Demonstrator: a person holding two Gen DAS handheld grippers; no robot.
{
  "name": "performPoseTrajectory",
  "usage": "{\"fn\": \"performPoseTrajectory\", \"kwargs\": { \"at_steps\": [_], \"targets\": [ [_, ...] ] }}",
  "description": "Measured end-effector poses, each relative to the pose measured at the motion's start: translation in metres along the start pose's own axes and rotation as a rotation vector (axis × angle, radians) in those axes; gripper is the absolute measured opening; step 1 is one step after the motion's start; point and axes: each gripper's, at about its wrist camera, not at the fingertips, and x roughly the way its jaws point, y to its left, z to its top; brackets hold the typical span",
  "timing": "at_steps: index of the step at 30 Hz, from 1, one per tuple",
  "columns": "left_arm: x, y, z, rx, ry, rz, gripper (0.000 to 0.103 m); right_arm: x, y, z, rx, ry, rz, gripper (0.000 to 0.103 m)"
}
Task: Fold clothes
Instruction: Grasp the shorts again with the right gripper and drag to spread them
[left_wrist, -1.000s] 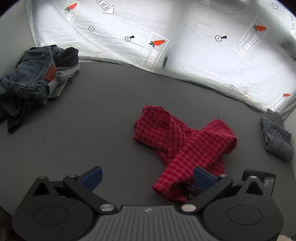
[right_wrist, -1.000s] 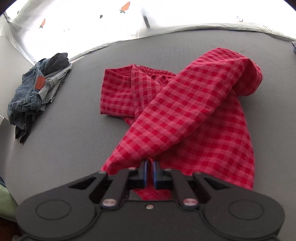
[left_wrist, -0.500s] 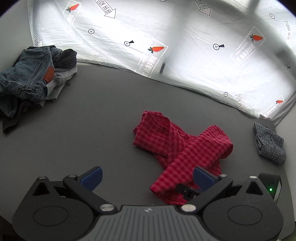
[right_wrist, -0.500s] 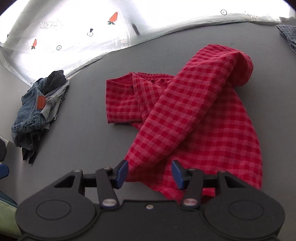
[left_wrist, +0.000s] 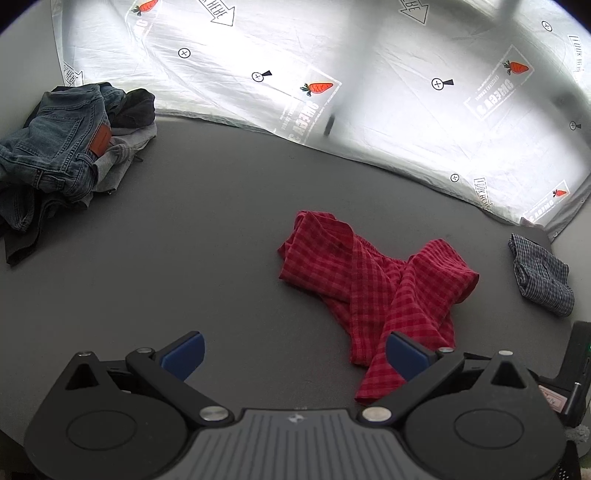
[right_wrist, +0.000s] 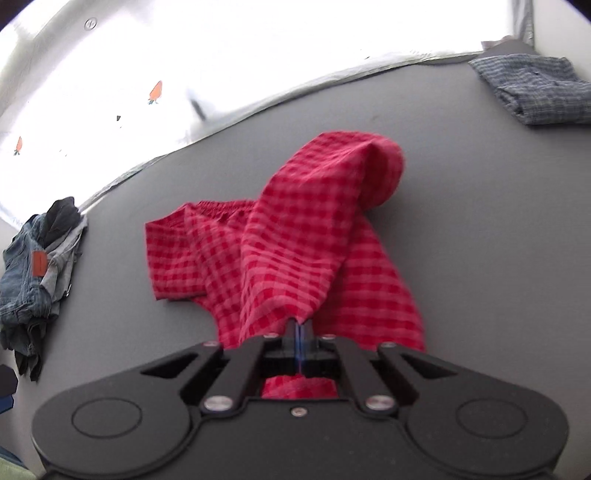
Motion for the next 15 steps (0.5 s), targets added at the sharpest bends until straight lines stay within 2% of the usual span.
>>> {"fn": "performPoseTrajectory", "kwargs": {
  "at_steps": [3,6,8,9,10,12,13,15],
  "targets": [
    [0.009,-0.003,0.001,0.003,0.019,-0.029,0.103,-0.042,-0.053,0.006,0.033,-0.100,-0.271,0.000],
    [0.018,-0.007,0.004,0.007,0.037,-0.046,0.103,-0.051,-0.099,0.008,0.009,-0.081,-0.569,0.004],
    [0.023,-0.009,0.005,0.021,0.042,-0.046,0.103,-0.052,-0.111,0.006,-0.009,-0.063,-0.707,0.008],
    [0.024,-0.010,0.006,0.029,0.043,-0.044,0.103,-0.054,-0.109,0.005,-0.029,-0.086,-0.741,0.016],
    [0.025,-0.012,0.006,0.036,0.042,-0.042,0.103,-0.055,-0.096,0.002,-0.078,-0.109,-0.715,0.033],
    [0.027,-0.014,0.006,0.047,0.044,-0.035,0.103,-0.055,-0.072,-0.002,-0.174,-0.154,-0.662,0.054],
    [0.028,-0.014,0.006,0.048,0.048,-0.030,0.103,-0.056,-0.060,-0.005,-0.223,-0.176,-0.632,0.052],
    [0.029,-0.015,0.006,0.049,0.055,-0.021,0.103,-0.046,-0.026,-0.012,-0.321,-0.160,-0.439,0.052]
  ]
}}
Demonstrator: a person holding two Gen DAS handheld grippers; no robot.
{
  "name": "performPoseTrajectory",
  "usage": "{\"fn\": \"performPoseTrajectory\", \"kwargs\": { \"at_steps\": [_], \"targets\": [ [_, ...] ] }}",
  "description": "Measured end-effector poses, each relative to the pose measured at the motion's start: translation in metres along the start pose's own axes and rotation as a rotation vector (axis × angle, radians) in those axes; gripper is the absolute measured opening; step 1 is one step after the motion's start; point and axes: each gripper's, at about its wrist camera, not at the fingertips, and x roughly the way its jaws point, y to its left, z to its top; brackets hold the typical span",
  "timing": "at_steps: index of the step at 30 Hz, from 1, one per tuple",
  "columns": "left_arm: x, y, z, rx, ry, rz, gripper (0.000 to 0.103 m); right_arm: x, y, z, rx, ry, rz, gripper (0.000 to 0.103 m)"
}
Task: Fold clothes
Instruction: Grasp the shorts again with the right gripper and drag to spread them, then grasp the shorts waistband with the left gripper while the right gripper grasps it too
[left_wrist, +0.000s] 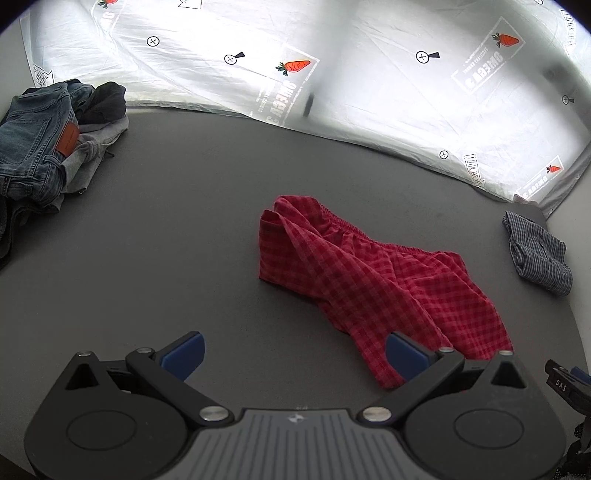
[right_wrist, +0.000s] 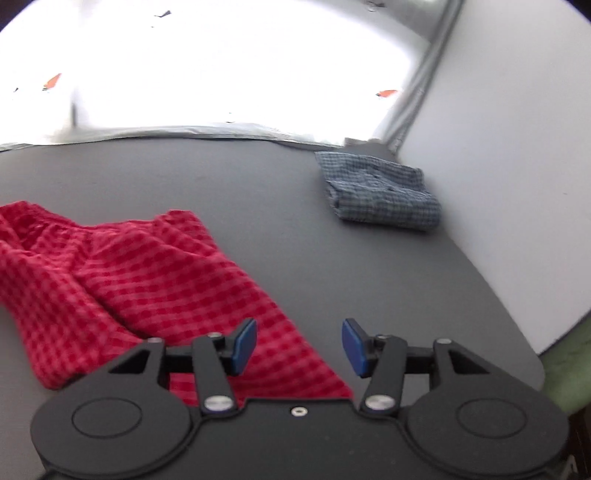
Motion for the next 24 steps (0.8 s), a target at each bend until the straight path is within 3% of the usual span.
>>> {"fn": "performPoseTrajectory", "kwargs": {
  "at_steps": [4,7,11,15,17,18,19,20,24],
  "targets": [
    [0.000,0.006,-0.001,-0.014,0.003,0.025,0.103,-0.010,0.095,0.004,-0.246,-0.061,0.335,0.049],
    [-0.004,0.016,-0.003,-0.042,0.002,0.059,0.103,-0.024,0.170,0.000,-0.481,-0.149,0.432,0.051],
    [-0.012,0.035,-0.008,-0.108,-0.014,0.121,0.103,-0.034,0.230,-0.003,-0.700,-0.314,0.443,0.054],
    [-0.022,0.058,-0.011,-0.184,-0.036,0.146,0.103,-0.015,0.267,0.001,-0.818,-0.365,0.401,0.059],
    [-0.028,0.065,-0.010,-0.211,-0.054,0.158,0.103,-0.006,0.274,0.003,-0.843,-0.361,0.388,0.053],
    [-0.029,0.067,-0.009,-0.214,-0.058,0.165,0.103,-0.003,0.274,0.004,-0.847,-0.347,0.394,0.031],
    [-0.031,0.068,-0.008,-0.218,-0.065,0.176,0.103,0.001,0.273,0.005,-0.851,-0.333,0.399,0.001],
    [-0.032,0.069,-0.007,-0.220,-0.072,0.186,0.103,0.004,0.273,0.006,-0.854,-0.320,0.407,0.002],
    [-0.036,0.074,-0.003,-0.234,-0.093,0.199,0.103,-0.030,0.243,-0.002,-0.829,-0.338,0.617,0.002]
  ]
}}
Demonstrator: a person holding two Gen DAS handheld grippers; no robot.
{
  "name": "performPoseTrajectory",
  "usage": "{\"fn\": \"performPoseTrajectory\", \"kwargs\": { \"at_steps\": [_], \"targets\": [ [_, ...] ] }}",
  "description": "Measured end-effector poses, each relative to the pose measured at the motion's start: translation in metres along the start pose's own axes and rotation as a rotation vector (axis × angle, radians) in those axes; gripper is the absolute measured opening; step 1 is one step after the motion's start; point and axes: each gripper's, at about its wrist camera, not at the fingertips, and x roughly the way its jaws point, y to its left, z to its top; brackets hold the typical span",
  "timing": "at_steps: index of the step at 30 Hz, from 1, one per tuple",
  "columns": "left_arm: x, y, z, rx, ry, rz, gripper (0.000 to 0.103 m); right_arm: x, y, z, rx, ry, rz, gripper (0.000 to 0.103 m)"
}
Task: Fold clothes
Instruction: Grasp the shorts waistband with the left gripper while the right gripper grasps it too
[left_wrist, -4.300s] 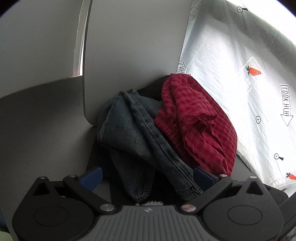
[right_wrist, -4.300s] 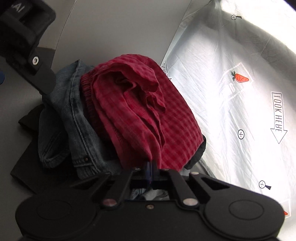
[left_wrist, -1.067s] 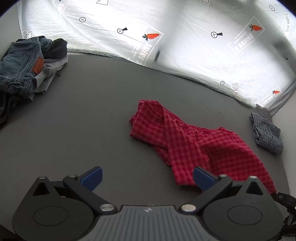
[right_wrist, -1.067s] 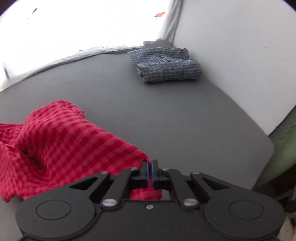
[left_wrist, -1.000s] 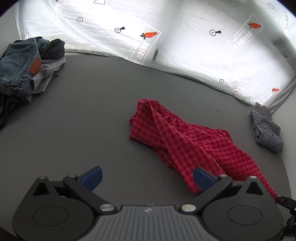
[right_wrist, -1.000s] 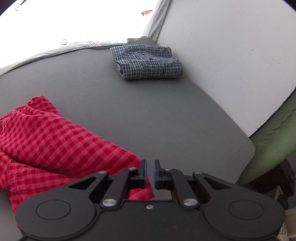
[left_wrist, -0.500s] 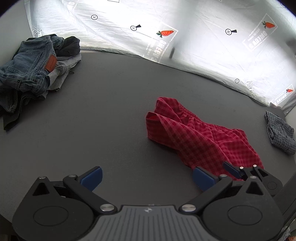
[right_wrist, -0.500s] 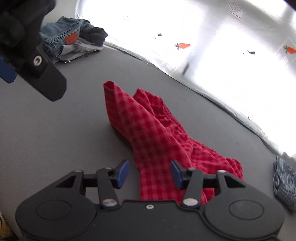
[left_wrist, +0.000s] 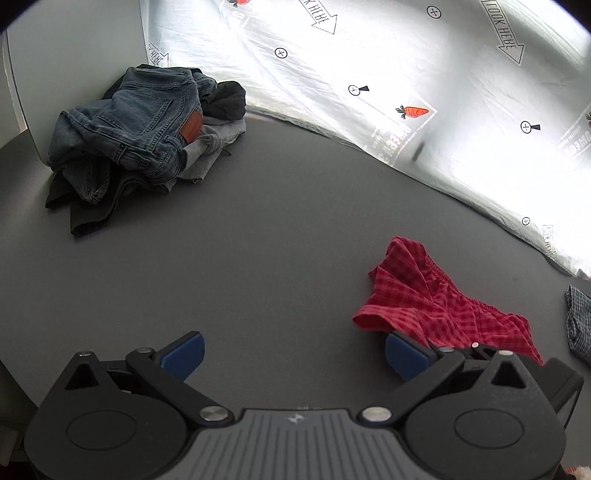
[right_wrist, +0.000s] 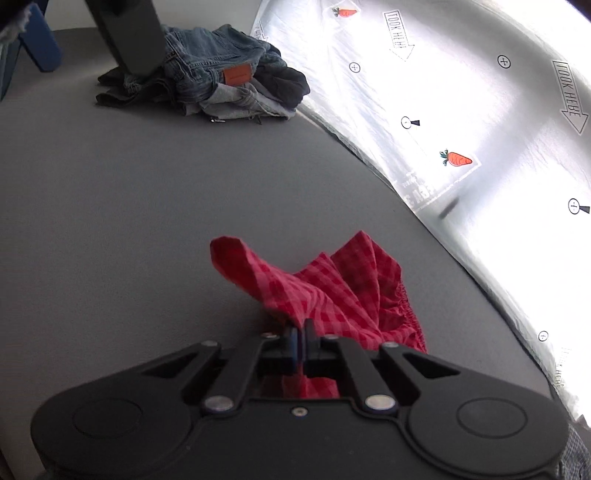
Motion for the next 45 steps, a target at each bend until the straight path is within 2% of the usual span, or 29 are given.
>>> {"fn": "performPoseTrajectory", "kwargs": {
  "at_steps": [3,6,8,9,10,11,15,17,18,22,23,26,28,30,32,37,38,39,40,41,42,43,44,45],
  "targets": [
    [0.001,0.002,0.005,-0.012,-0.013,0.002,0.103,-0.047,0.022,-0.005,0.014,-0.046,0.209,0.002],
    [0.008,0.000,0.010,-0.014,-0.013,-0.004,0.103,-0.060,0.041,-0.010,0.037,-0.025,0.442,0.006],
    [0.013,-0.003,0.012,-0.007,-0.009,-0.009,0.103,-0.059,0.039,-0.012,0.066,0.006,0.503,0.021],
    [0.015,-0.006,0.014,-0.001,-0.013,-0.019,0.103,-0.059,0.037,-0.013,0.082,0.020,0.530,0.032],
    [0.016,-0.009,0.015,0.009,-0.021,-0.031,0.103,-0.065,0.025,-0.015,0.115,-0.004,0.491,0.049],
    [0.017,-0.013,0.015,0.023,-0.028,-0.043,0.103,-0.070,0.011,-0.016,0.160,-0.023,0.449,0.054],
    [0.033,-0.029,0.018,0.072,-0.020,-0.064,0.103,-0.080,-0.062,-0.033,0.432,-0.043,0.292,0.054],
    [0.045,-0.038,0.019,0.093,-0.007,-0.088,0.103,-0.080,-0.109,-0.053,0.592,-0.043,0.187,0.061],
    [0.051,-0.043,0.020,0.104,0.000,-0.101,0.103,-0.080,-0.124,-0.064,0.644,-0.036,0.143,0.069],
    [0.080,-0.067,0.028,0.209,0.036,-0.145,0.103,-0.069,-0.183,-0.110,0.821,0.042,-0.064,0.069],
    [0.090,-0.074,0.031,0.246,0.043,-0.159,0.103,-0.064,-0.193,-0.120,0.853,0.057,-0.091,0.069],
    [0.124,-0.096,0.047,0.331,0.066,-0.139,0.103,-0.049,-0.223,-0.151,0.950,0.103,-0.173,0.069],
    [0.148,-0.111,0.058,0.364,0.077,-0.147,0.103,-0.033,-0.238,-0.160,0.973,0.128,-0.201,0.069],
    [0.177,-0.125,0.070,0.372,0.120,-0.174,0.101,-0.016,-0.251,-0.165,0.991,0.146,-0.203,0.069],
    [0.203,-0.137,0.076,0.382,0.162,-0.208,0.095,0.005,-0.263,-0.169,1.017,0.160,-0.180,0.069],
    [0.265,-0.161,0.081,0.412,0.264,-0.259,0.092,0.055,-0.289,-0.183,1.091,0.194,-0.096,0.069],
    [0.275,-0.164,0.080,0.417,0.292,-0.282,0.084,0.064,-0.292,-0.187,1.109,0.213,-0.062,0.069],
    [0.281,-0.166,0.079,0.416,0.307,-0.304,0.079,0.073,-0.294,-0.190,1.126,0.231,-0.028,0.064],
    [0.281,-0.166,0.078,0.403,0.290,-0.320,0.078,0.078,-0.294,-0.192,1.122,0.242,-0.003,0.052],
    [0.280,-0.166,0.076,0.390,0.273,-0.336,0.061,0.078,-0.293,-0.191,1.112,0.231,-0.001,0.047],
    [0.279,-0.165,0.075,0.369,0.261,-0.349,0.047,0.076,-0.293,-0.190,1.116,0.203,0.008,0.017],
    [0.279,-0.162,0.074,0.327,0.257,-0.348,0.018,0.073,-0.293,-0.188,1.122,0.174,0.017,0.004],
    [0.278,-0.158,0.074,0.289,0.240,-0.329,0.003,0.070,-0.295,-0.185,1.135,0.145,0.018,0.004],
    [0.277,-0.155,0.075,0.255,0.218,-0.312,0.002,0.067,-0.297,-0.178,1.126,0.115,0.012,0.004]
  ]
}}
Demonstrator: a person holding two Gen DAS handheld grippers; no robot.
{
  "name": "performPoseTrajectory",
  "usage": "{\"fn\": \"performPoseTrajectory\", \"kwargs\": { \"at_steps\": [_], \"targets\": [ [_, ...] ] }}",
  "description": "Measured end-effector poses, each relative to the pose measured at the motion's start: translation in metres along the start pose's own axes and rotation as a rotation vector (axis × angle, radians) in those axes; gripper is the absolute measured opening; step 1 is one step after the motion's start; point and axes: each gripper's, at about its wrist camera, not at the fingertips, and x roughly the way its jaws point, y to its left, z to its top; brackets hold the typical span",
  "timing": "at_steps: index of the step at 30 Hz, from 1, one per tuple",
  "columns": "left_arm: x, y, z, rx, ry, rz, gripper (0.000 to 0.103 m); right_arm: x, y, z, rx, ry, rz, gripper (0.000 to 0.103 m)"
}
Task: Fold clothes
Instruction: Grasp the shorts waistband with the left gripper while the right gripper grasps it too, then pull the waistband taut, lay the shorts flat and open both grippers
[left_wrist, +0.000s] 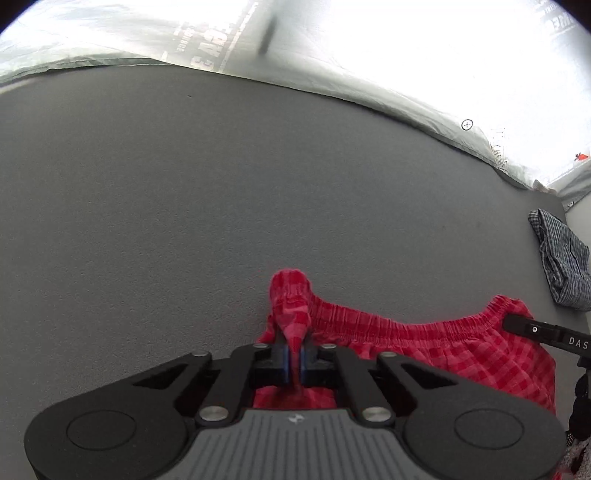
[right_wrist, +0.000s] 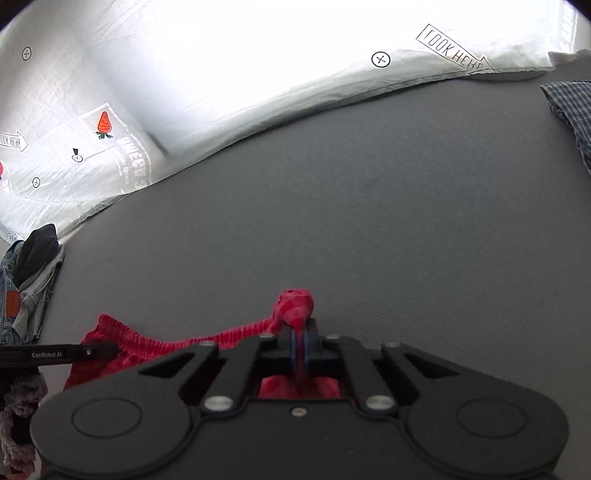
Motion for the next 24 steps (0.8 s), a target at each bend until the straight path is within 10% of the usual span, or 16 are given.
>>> {"fn": "performPoseTrajectory", "kwargs": {
  "at_steps": [9,14,19,24],
  "targets": [
    [-0.050,0.017,0.091,0.019,-0.354,0.159,0.004,0.019,0.072,0.110,-0.153,-0.232,0.150,0.007],
    [-0.036,0.032,0.133,0.021,-0.330,0.359,0.052,0.056,0.107,0.136,-0.255,-0.218,0.005,0.053],
    [-0.075,0.052,0.094,-0.090,-0.362,0.269,0.088,0.020,0.106,0.095,-0.271,-0.207,-0.060,0.073],
    [-0.098,0.036,0.007,-0.067,-0.254,0.260,0.088,-0.020,0.071,-0.006,-0.185,-0.080,-0.199,0.078]
  ]
}}
